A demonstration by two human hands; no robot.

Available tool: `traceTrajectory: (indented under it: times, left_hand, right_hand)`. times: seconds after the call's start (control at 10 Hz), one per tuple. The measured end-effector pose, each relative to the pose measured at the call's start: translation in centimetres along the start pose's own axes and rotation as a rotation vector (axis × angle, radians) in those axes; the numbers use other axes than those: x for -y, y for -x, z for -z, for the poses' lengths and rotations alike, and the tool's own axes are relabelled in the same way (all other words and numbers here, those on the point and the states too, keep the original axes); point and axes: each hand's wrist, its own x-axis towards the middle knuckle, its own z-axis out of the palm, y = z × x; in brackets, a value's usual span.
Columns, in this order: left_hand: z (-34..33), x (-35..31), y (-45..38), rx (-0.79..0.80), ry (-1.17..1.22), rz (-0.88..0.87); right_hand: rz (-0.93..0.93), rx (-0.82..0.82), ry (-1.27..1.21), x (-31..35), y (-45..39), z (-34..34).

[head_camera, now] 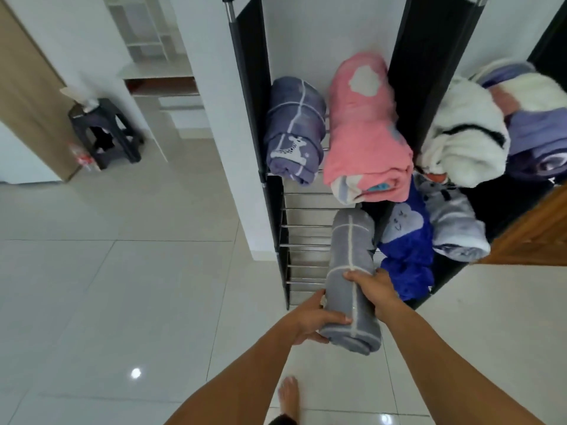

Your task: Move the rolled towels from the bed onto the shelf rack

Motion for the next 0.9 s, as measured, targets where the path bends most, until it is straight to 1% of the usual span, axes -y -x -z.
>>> traceTrajectory:
  times: [0.1,0.2,0.3,0.4,0.5,0.6,0.7,0.8,0.9]
  left_hand:
    - [1.0,-2.4,-3.9,-0.031,0.072,-0.046]
    - [2.3,-4.6,-8.2,-0.059,0.091,-0.111]
    - [3.6,-7.3,-13.3,-0.133,0.108,-0.199]
    - [4.9,-8.7,-17.5,-0.187,0.082,-0.224]
    - [6.1,-8.6,-20.3,-0.127,-0.028,-0.235]
    - [6.8,-8.7,-20.7,-0.086,-0.044,-0.246]
    - [7.0,-8.5,-21.0,-0.110,-0.054,-0.222]
    - [6.1,-9.4,-19.6,-0.187,-0.162,-0.181]
    - [4.7,-8.3,-17.2,-0.403,-0.320,-0.179]
  right_hand:
    - [0.033,0.033,0.102,3.1,-3.6,-0.6]
    - [0.116,0.038,0.211,5.6,-7.5,-1.6]
    - [0.169,0.031,0.334,7.3,-12.3,-2.8]
    - [0.173,0.025,0.351,7.3,-16.3,-3.6]
    - [0.118,0.005,0.379,6.5,-19.0,-3.6]
    - [0.121,-0.022,0.434,5.4,-20.4,-3.4]
    - [0.145,-0.011,0.495,5.4,-20.0,-3.4]
    - [0.166,0.001,0.490,5.9,-18.6,-2.8]
    - [0.130,0.013,0.343,4.9,-15.1,-1.1]
